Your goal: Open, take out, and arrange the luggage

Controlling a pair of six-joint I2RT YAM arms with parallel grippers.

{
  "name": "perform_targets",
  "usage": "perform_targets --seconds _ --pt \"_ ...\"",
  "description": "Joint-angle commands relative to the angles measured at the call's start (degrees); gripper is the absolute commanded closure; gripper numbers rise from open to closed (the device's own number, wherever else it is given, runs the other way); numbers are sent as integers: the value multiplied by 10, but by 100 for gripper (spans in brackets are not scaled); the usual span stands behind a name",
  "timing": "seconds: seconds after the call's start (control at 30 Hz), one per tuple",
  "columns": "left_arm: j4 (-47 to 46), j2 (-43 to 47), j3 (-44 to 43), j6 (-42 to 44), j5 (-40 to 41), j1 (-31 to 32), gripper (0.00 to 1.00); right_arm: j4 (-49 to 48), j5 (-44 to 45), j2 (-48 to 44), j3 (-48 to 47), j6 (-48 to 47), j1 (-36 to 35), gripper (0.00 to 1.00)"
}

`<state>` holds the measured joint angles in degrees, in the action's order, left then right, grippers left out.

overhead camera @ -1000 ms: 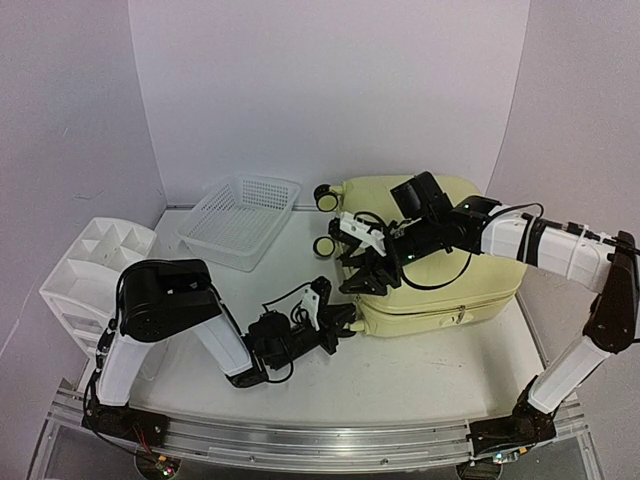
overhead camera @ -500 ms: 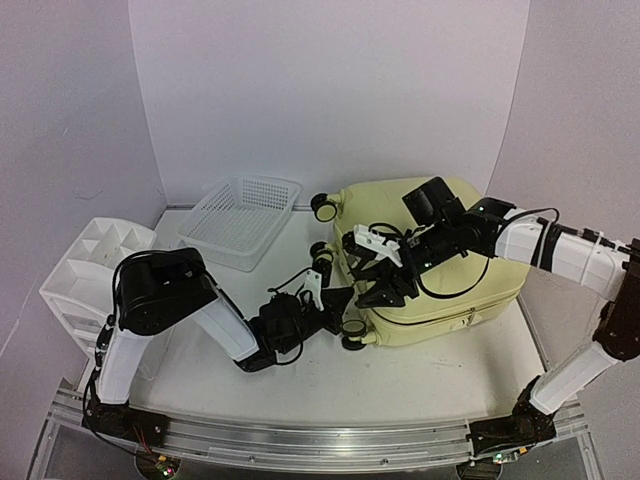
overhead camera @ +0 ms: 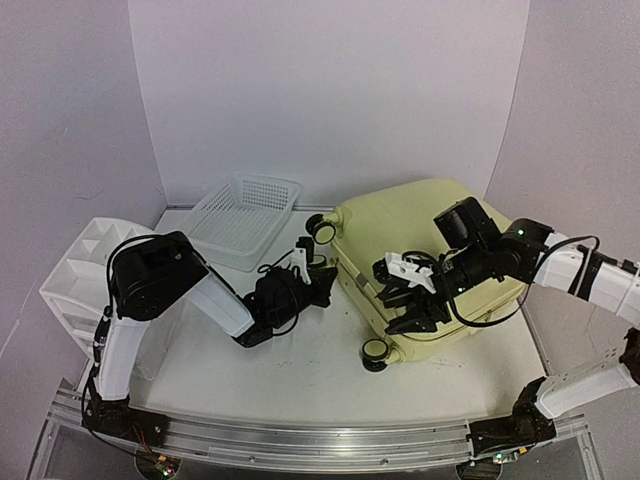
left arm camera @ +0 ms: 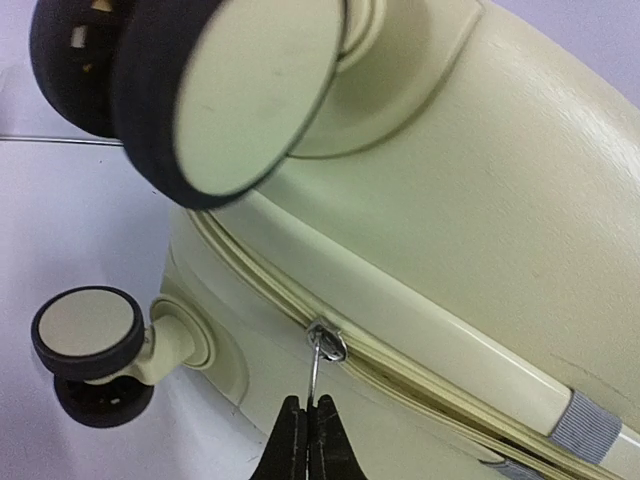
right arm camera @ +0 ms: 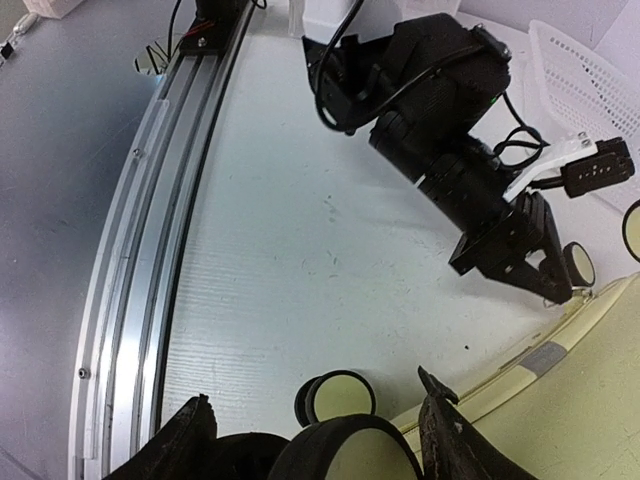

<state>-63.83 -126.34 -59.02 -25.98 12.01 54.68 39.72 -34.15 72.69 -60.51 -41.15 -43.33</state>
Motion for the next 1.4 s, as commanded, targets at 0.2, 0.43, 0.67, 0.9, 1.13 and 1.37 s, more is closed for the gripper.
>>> perform_targets --seconds 0.2,0.43,0.67,0.9,1.13,1.37 --pt "68 13 5 -46 11 -66 100 77 -51 -101 60 154 16 100" --pt "101 -13 -37 -98 -92 -124 100 89 -72 -115 75 144 17 100" --pt "188 -26 -107 -180 -234 -175 100 110 -89 -125 69 124 16 100" --pt "218 -62 -182 -193 -328 -195 100 134 -127 -110 66 97 16 100" --pt "323 -86 -266 -160 -391 -215 100 156 -150 -126 66 84 16 100" --pt "439 -79 -328 -73 -397 -231 100 177 -139 -134 60 84 16 100"
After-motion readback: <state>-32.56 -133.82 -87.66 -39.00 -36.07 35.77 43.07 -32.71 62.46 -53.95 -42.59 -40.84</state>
